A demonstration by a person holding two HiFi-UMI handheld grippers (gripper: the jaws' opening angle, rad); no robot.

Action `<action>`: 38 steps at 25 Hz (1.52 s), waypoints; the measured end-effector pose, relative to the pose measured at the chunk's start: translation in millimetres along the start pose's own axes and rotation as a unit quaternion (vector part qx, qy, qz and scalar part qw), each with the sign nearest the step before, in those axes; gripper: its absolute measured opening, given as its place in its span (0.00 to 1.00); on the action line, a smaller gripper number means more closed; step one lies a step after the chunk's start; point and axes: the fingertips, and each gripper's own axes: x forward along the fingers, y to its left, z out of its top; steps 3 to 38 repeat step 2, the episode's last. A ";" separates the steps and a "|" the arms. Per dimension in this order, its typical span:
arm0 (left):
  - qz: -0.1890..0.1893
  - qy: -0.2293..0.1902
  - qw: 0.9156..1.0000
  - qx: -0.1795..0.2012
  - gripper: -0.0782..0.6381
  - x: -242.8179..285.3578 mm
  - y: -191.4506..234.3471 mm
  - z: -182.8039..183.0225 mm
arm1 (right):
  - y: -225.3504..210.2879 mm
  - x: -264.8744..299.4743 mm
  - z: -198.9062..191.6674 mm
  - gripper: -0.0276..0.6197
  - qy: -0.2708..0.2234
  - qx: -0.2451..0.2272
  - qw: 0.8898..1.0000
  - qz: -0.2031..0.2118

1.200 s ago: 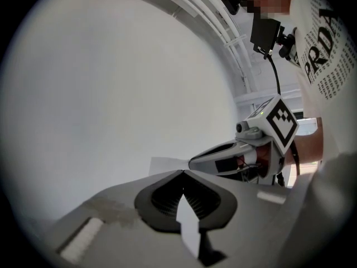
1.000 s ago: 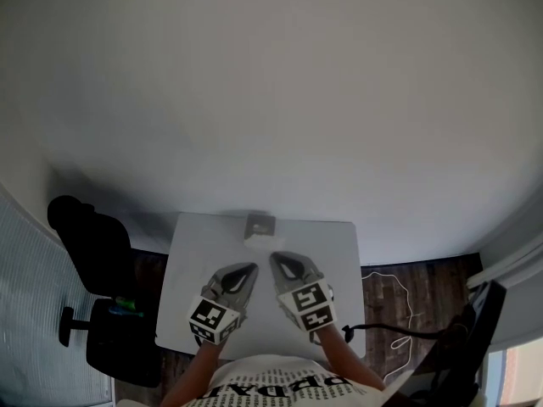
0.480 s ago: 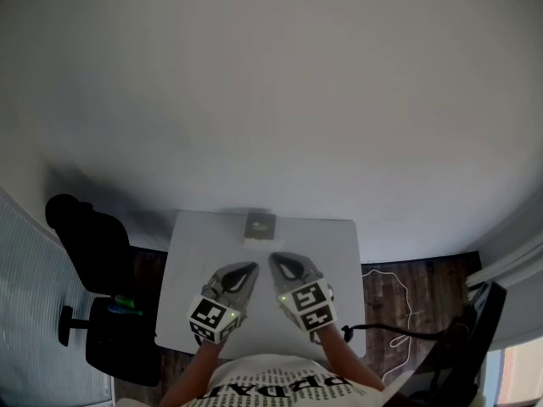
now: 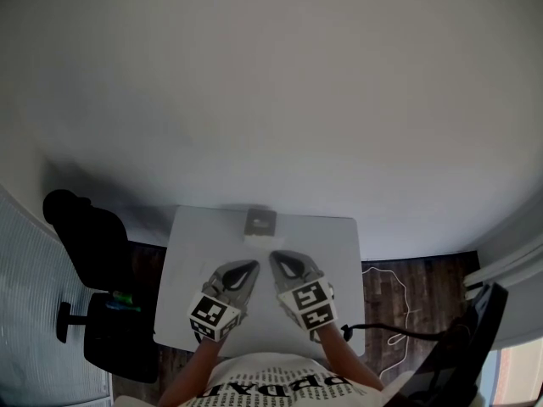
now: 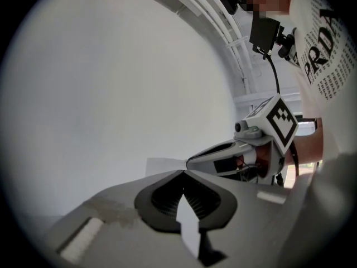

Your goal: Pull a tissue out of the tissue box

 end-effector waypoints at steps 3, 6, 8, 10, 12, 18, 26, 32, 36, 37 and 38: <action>0.000 0.002 1.000 -0.001 0.10 1.2 2.2 -3.4 | -0.4 2.2 -0.9 0.05 0.001 0.000 1.000 0.001; 0.000 0.002 1.000 -0.001 0.10 1.2 2.2 -3.4 | -0.4 2.2 -0.9 0.05 0.001 0.000 1.000 0.001; 0.000 0.002 1.000 -0.001 0.10 1.2 2.2 -3.4 | -0.4 2.2 -0.9 0.05 0.001 0.000 1.000 0.001; 0.000 0.002 1.000 -0.001 0.10 1.2 2.2 -3.4 | -0.4 2.2 -0.9 0.05 0.001 0.000 1.000 0.001; 0.000 0.002 1.000 -0.001 0.10 1.2 2.2 -3.4 | -0.4 2.2 -0.9 0.05 0.001 0.000 1.000 0.001; 0.000 0.002 1.000 -0.001 0.10 1.2 2.2 -3.4 | -0.4 2.2 -0.9 0.05 0.001 0.000 1.000 0.001; 0.000 0.002 1.000 -0.001 0.10 1.2 2.2 -3.4 | -0.4 2.2 -0.9 0.05 0.001 0.000 1.000 0.001; 0.000 0.002 1.000 -0.001 0.10 1.2 2.2 -3.4 | -0.4 2.2 -0.9 0.05 0.001 0.000 1.000 0.001; 0.000 0.002 1.000 -0.001 0.10 1.2 2.2 -3.4 | -0.4 2.2 -0.9 0.05 0.001 0.000 1.000 0.001; 0.000 0.002 1.000 -0.001 0.10 1.2 2.2 -3.4 | -0.4 2.2 -0.9 0.05 0.001 0.000 1.000 0.001; 0.000 0.002 1.000 -0.001 0.10 1.2 2.2 -3.4 | -0.4 2.2 -0.9 0.05 0.001 0.000 1.000 0.001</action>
